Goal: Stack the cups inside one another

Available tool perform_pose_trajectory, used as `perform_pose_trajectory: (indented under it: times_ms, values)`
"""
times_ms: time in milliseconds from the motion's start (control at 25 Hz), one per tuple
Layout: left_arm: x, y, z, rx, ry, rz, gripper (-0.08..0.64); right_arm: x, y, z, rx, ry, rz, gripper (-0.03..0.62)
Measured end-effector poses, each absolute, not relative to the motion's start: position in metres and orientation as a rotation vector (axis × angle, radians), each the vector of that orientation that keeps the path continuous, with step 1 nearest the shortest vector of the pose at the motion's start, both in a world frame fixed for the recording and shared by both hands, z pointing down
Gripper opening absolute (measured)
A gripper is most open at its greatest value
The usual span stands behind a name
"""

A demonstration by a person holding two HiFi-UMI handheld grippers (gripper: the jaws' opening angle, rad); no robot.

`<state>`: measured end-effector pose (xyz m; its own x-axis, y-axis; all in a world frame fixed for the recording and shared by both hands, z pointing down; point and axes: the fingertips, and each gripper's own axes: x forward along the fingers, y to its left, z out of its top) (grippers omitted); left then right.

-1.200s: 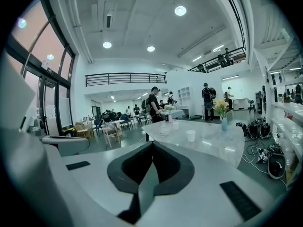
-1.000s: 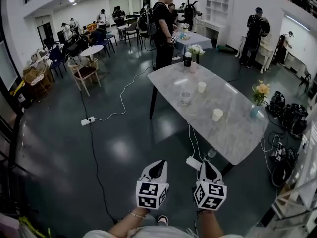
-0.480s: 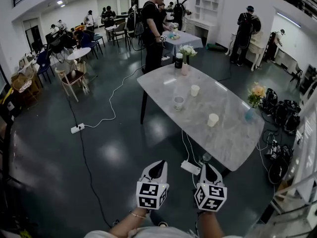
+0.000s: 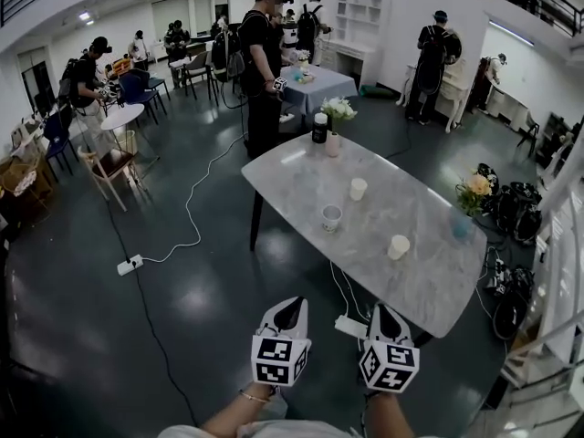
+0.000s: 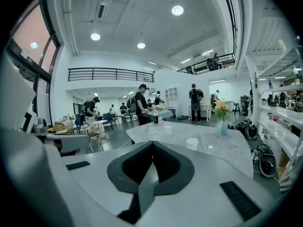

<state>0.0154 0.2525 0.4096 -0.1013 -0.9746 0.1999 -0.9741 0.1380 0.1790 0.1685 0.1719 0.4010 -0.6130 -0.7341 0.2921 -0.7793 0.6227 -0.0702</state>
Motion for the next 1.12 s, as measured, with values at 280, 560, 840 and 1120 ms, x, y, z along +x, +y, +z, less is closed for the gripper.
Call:
perform_pose_trajectory:
  times_ms: [280, 560, 840, 1120]
  values:
    - [-0.045, 0.228, 0.410, 1.963, -2.099, -0.001, -0.005, 0.119, 0.149, 0.398, 1.333, -2.580, 0.284, 0.006]
    - [-0.092, 0.209, 0.422, 1.971, -2.063, 0.004, -0.005, 0.088, 0.133, 0.408, 1.391, -2.533, 0.307, 0.006]
    - [-0.103, 0.194, 0.432, 1.965, -2.032, 0.018, -0.005, 0.081, 0.119, 0.412, 1.421, -2.494, 0.327, 0.006]
    - [-0.107, 0.163, 0.445, 1.961, -2.009, 0.025, -0.005, 0.080, 0.084, 0.424, 1.444, -2.473, 0.357, 0.006]
